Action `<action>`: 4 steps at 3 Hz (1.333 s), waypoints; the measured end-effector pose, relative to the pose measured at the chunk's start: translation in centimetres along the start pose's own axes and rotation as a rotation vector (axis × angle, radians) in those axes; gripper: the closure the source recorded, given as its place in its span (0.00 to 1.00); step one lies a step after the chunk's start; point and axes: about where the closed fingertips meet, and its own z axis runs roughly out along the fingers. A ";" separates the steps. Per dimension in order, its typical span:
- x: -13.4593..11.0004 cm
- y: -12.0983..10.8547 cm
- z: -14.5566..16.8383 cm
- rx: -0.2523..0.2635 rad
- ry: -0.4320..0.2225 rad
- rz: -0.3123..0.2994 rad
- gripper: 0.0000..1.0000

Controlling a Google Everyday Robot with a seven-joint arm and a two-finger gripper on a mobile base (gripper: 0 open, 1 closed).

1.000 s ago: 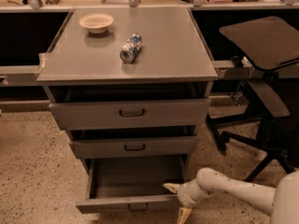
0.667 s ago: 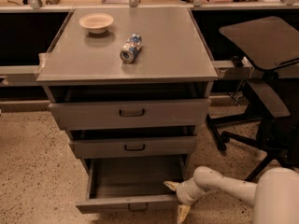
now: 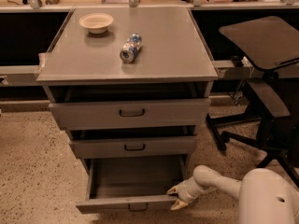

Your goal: Open bottom drawer

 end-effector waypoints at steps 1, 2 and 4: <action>-0.6 0.5 -1.2 -0.004 0.034 0.009 0.71; -2.8 4.1 -1.0 -0.092 0.046 0.014 0.94; -3.9 4.7 -1.5 -0.091 0.021 -0.009 0.73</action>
Offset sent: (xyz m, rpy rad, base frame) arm -0.1138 0.0270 0.0409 -0.1151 0.2000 0.1034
